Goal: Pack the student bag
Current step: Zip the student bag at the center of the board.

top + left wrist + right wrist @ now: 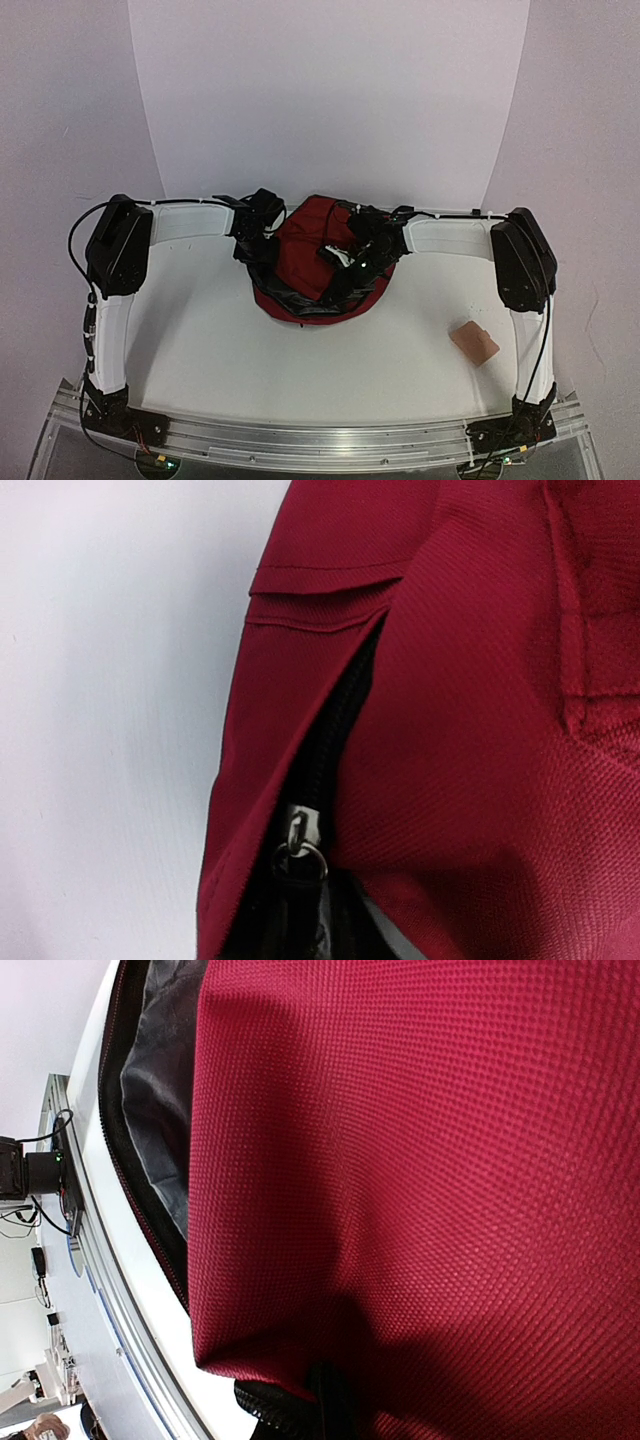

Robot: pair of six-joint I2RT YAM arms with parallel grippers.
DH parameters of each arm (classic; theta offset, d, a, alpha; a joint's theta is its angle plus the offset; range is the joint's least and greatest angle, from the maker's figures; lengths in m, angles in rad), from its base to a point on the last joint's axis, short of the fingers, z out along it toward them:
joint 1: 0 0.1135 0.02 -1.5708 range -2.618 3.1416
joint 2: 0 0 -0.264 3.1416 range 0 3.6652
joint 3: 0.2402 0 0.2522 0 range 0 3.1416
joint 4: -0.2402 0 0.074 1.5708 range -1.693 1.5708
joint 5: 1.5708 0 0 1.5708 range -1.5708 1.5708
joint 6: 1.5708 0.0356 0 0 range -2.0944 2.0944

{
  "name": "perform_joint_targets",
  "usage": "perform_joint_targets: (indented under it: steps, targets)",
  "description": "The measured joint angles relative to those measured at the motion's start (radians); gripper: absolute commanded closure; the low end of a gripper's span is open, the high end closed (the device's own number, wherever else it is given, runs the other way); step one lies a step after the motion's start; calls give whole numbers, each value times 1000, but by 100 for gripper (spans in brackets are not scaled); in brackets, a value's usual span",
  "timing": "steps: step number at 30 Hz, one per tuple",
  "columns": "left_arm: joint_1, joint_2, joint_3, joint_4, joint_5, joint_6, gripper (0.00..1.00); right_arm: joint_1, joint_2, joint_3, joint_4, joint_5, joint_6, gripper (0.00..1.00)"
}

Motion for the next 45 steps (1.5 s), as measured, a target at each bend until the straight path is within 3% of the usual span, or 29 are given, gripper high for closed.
perform_joint_targets:
  steps: [4, 8, 14, 21, 31, 37, 45]
  targets:
    - [-1, -3, 3, -16, -7, 3, 100, 0, 0, 0, 1, -1, 0, 98]
    - [-7, -37, -13, -35, -2, 6, 100, 0, 0, 0, 1, -7, 1, 88]
    - [-7, -184, -68, -94, 52, 10, 100, 0, 0, 0, -6, -28, 5, 69]
    - [-9, -311, -140, -158, 92, 27, 100, 4, -1, 0, -16, -88, 8, 38]
    - [-11, -349, -300, -111, 152, 45, 100, 7, -54, 130, -26, -142, 23, 34]
    - [-11, -407, -332, -61, 168, 44, 100, 8, -51, 324, -21, 2, 53, 31]
    - [-11, -451, -410, 17, 188, 40, 100, 36, 132, 595, 33, 151, 136, 31]
